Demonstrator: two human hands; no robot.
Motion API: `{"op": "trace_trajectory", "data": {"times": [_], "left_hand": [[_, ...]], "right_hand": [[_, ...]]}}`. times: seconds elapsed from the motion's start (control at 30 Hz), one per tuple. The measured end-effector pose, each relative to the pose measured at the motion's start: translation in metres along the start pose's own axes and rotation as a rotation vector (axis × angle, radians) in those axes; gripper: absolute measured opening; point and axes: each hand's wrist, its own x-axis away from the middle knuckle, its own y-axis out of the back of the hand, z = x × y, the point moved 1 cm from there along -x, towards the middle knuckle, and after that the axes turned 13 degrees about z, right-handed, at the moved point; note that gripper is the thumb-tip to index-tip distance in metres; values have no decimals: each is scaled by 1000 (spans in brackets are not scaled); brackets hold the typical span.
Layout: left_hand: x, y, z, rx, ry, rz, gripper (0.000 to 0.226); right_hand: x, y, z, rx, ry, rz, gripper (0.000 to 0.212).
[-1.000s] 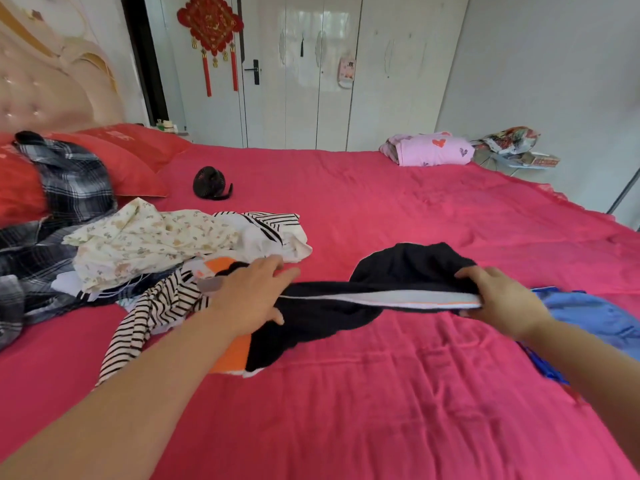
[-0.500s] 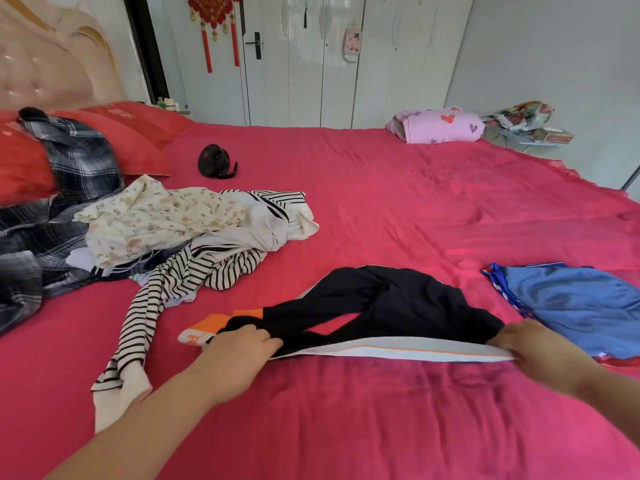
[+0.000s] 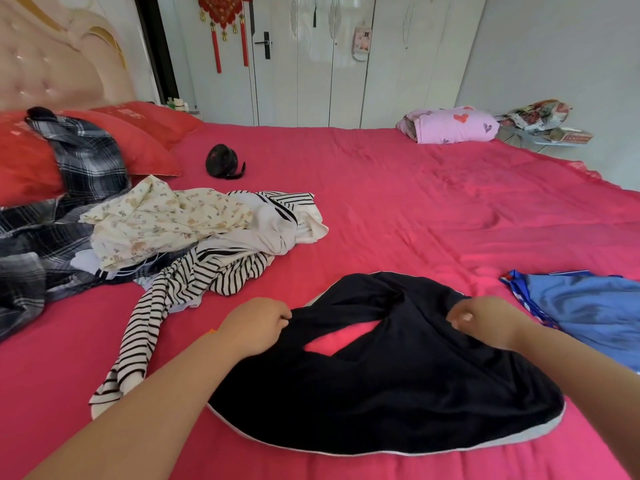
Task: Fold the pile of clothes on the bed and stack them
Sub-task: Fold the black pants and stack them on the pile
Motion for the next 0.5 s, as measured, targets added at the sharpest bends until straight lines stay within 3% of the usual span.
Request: {"op": "trace_trajectory", "data": {"times": [0.17, 0.33, 0.5], "left_hand": [[-48, -5, 16, -10, 100, 29, 38], [-81, -24, 34, 16, 167, 302, 52], [-103, -16, 43, 46, 123, 372, 30]], "right_hand": [[-68, 13, 16, -53, -21, -85, 37], [-125, 15, 14, -35, -71, -82, 51], [-164, 0, 15, -26, -35, 37, 67]]}}
